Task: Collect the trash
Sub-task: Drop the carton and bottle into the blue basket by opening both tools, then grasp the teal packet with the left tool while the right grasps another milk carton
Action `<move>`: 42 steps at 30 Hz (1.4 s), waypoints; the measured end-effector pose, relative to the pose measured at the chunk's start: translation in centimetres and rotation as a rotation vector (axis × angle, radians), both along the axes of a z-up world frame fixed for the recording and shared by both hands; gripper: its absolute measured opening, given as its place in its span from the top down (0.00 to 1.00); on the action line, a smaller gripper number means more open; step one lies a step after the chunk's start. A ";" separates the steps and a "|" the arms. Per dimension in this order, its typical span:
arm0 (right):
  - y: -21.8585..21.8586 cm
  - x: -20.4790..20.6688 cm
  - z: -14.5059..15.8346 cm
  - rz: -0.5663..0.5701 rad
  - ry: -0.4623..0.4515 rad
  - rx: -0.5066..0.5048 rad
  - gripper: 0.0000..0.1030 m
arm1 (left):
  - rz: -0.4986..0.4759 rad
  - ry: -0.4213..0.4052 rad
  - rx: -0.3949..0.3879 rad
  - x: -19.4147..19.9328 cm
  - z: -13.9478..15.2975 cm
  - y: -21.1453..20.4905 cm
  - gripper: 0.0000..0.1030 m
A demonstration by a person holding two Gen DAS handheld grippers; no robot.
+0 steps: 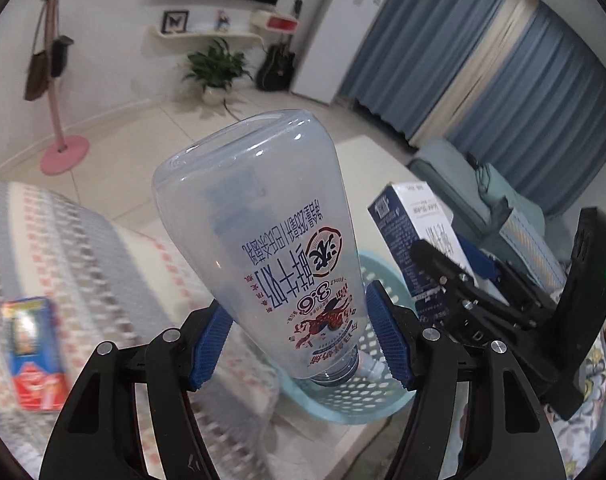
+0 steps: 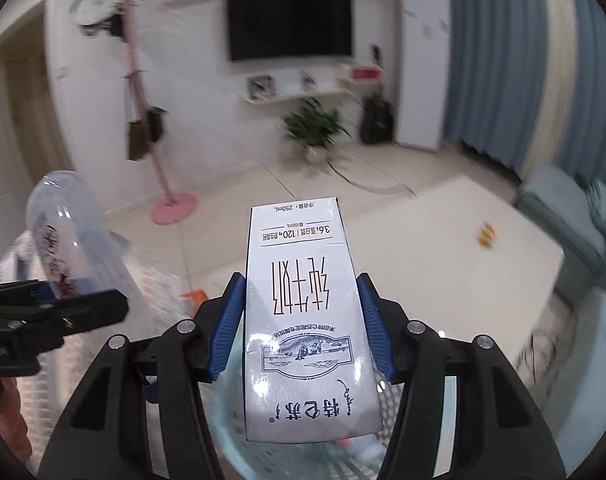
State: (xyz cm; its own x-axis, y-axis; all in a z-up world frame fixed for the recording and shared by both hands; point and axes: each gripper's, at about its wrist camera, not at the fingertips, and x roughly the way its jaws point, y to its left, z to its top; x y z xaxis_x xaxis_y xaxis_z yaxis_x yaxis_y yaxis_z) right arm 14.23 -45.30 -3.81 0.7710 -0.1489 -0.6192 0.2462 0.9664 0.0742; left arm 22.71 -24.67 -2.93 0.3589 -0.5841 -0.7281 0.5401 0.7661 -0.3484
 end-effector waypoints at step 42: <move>6.6 -4.2 1.4 0.050 -0.061 0.012 0.39 | 0.161 -0.176 -0.027 -7.5 2.4 9.1 0.31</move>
State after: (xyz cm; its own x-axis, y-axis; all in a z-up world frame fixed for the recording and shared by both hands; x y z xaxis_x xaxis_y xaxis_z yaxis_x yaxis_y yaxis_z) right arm 10.05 -38.74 -2.38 0.8135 -0.1017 -0.5727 0.1920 0.9764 0.0993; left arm 15.24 -15.59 -0.50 0.5688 -0.5273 -0.6312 0.4659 0.8390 -0.2811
